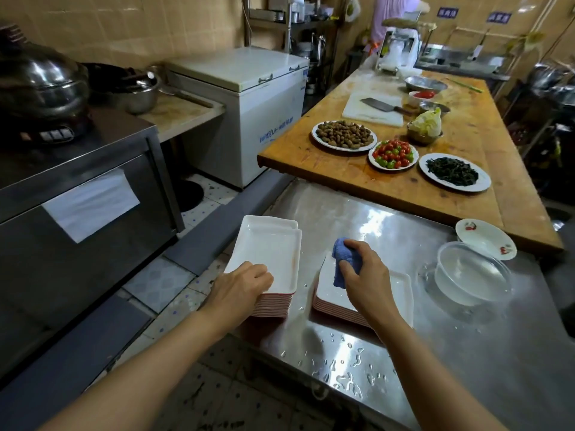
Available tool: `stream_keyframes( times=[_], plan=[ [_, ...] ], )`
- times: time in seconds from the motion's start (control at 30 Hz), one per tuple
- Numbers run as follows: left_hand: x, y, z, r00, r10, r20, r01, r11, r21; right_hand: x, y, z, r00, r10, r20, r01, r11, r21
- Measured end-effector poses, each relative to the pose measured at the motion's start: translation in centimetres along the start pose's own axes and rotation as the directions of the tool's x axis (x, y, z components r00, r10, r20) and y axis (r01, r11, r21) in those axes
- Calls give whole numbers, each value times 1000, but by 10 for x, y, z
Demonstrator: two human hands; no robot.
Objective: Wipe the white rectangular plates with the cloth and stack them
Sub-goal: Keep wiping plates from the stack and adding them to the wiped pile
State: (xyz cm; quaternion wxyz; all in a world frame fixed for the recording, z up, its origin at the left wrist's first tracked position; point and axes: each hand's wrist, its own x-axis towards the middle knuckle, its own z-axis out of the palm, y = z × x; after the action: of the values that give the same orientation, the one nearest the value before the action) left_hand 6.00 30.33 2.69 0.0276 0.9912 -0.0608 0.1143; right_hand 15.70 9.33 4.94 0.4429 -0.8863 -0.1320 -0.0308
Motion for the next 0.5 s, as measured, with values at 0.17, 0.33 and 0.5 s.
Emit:
stream_keyframes(
  times=[0.17, 0.33, 0.5],
  plan=[
    [1, -3, 18, 989, -54, 135, 48, 998, 52, -2, 7, 1, 999, 33, 17, -33, 999, 2],
    [11, -7, 29, 957, -103, 271, 71, 990, 125, 2, 14, 2, 998, 60, 18, -60, 998, 7],
    [12, -10, 43, 941, -126, 314, 98, 990, 103, 4, 21, 6, 997, 77, 25, -78, 997, 13]
  ],
)
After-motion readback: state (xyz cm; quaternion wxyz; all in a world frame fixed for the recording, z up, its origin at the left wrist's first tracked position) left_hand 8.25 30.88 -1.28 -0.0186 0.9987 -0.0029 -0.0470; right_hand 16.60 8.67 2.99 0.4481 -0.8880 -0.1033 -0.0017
